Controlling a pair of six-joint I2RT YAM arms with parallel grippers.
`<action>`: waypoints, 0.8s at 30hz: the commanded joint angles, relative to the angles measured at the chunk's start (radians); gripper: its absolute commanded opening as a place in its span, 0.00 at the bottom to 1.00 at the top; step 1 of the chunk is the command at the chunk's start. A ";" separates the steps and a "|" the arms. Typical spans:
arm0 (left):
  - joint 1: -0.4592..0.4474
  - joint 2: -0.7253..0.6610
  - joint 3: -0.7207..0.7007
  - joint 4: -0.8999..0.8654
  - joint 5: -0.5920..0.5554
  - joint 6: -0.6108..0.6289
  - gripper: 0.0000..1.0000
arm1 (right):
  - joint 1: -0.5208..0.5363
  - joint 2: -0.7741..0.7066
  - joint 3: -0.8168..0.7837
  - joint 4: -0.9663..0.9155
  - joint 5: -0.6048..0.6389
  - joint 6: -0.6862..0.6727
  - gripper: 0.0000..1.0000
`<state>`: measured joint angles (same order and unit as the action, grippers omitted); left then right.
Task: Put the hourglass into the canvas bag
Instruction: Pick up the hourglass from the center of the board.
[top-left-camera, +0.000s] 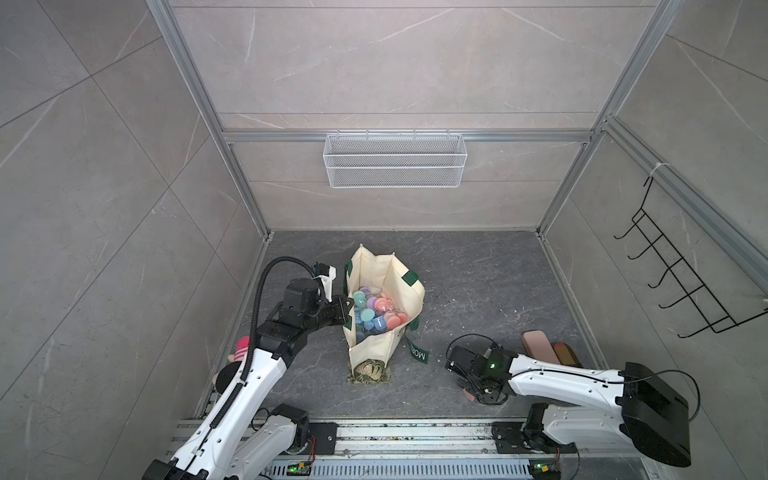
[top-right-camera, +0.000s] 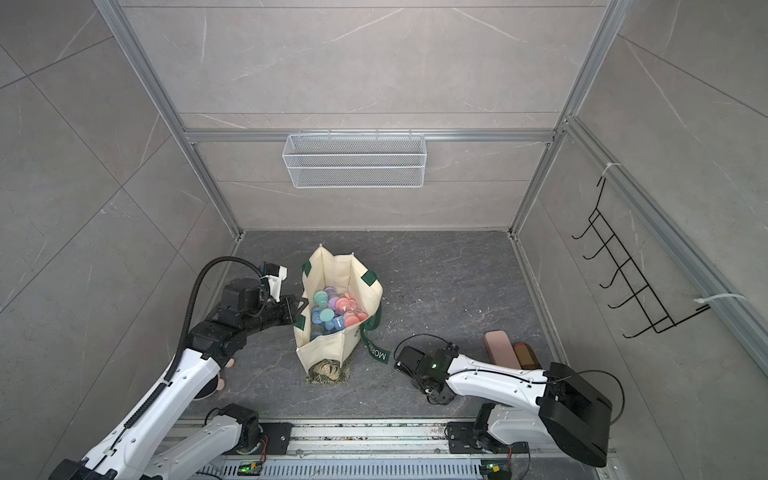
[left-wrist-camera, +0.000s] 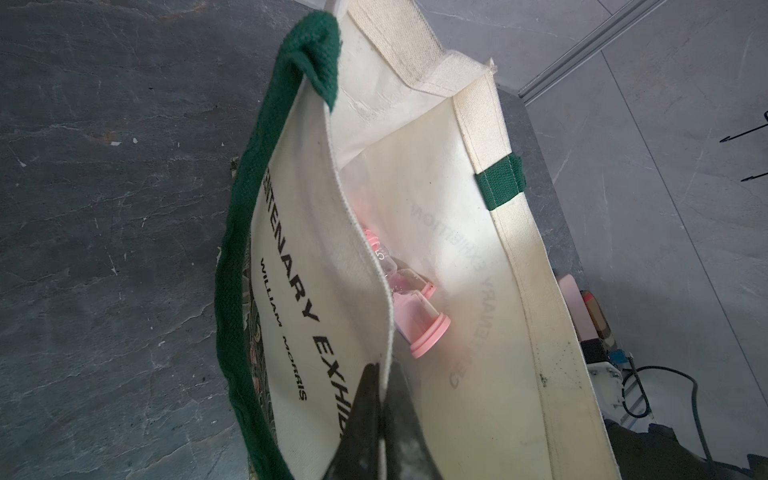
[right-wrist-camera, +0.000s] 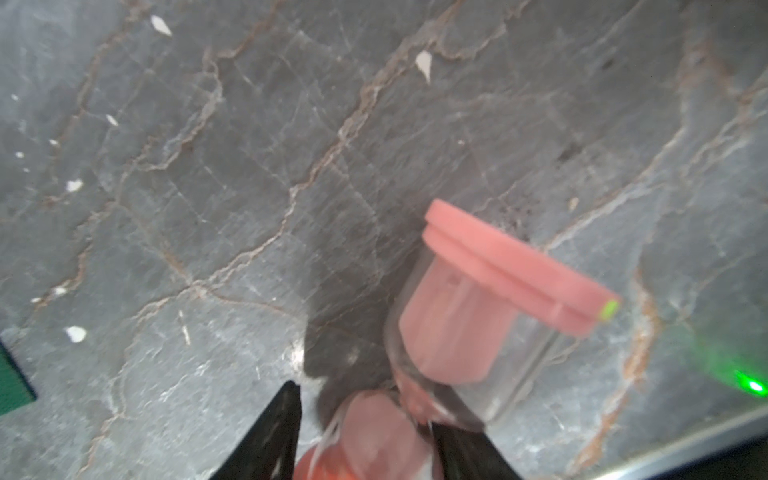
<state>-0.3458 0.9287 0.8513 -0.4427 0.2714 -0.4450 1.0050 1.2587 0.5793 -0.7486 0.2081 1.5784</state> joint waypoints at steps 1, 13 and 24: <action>0.002 -0.029 0.004 0.021 0.060 0.009 0.00 | -0.009 0.034 -0.008 0.029 -0.019 -0.010 0.51; 0.002 -0.033 0.002 0.021 0.060 0.009 0.00 | -0.016 0.083 0.014 0.044 -0.035 -0.063 0.29; 0.003 -0.030 0.005 0.019 0.054 0.009 0.00 | -0.013 0.012 0.099 -0.014 0.047 -0.163 0.08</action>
<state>-0.3458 0.9268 0.8501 -0.4427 0.2714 -0.4450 0.9943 1.3048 0.6392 -0.7502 0.2016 1.4609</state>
